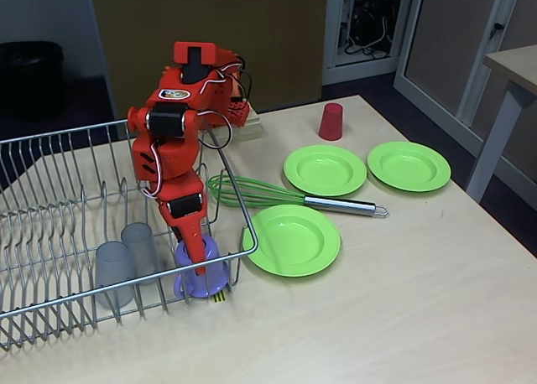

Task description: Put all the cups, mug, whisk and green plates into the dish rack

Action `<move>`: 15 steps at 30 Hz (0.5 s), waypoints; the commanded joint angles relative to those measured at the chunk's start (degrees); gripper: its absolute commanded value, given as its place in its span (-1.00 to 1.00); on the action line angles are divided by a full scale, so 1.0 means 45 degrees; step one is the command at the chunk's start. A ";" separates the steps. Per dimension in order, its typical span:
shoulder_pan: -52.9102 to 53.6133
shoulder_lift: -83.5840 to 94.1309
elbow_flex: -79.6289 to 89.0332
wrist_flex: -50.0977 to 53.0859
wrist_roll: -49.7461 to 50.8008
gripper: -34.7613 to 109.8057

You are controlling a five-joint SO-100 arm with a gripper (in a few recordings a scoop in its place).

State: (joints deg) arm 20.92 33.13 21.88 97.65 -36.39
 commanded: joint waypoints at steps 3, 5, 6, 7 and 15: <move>0.0215 0.0410 -0.0273 0.0059 -0.0254 0.04; 0.0234 0.0391 -0.0273 0.0059 -0.0254 0.05; 0.0234 0.0391 -0.0293 0.0059 -0.0254 0.05; 0.0254 0.0371 -0.0293 0.0059 -0.0254 0.05; 0.0215 0.0488 -0.0332 0.0195 -0.0176 0.10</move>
State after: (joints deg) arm 21.62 33.13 21.80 97.65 -36.39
